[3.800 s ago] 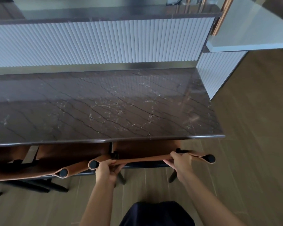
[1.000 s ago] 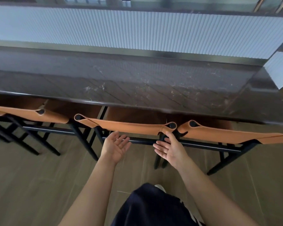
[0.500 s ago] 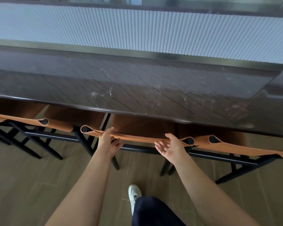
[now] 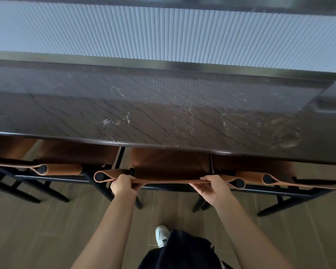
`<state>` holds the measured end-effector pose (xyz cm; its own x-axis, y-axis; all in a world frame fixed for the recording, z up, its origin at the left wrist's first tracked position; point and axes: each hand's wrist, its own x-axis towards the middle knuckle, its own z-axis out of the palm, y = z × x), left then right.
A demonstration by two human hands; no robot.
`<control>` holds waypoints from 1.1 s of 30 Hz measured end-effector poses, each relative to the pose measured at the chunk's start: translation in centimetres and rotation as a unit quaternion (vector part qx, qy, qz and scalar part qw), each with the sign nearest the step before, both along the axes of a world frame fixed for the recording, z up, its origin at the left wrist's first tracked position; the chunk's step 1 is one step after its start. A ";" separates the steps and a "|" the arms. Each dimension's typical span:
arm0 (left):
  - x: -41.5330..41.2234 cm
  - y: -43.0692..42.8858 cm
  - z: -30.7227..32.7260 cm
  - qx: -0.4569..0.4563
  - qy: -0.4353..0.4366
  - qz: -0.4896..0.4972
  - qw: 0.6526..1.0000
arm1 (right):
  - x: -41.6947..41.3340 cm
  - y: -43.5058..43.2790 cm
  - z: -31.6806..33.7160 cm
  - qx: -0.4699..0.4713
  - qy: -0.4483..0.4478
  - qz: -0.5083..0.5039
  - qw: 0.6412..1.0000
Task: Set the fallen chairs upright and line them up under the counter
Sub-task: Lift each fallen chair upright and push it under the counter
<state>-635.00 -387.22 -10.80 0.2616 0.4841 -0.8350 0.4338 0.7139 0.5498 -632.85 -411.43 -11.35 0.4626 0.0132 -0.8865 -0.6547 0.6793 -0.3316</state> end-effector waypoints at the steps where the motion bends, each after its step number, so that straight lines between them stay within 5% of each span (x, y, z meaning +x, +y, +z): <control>1: -0.1 0.1 -0.1 -0.001 -0.008 0.000 1.000 | 0.1 0.0 0.0 -0.003 -0.001 -0.003 1.000; 33: 1.1 8.2 -1.4 0.023 -0.055 -0.004 0.998 | 0.1 7.0 -1.2 0.046 -0.017 -0.057 0.997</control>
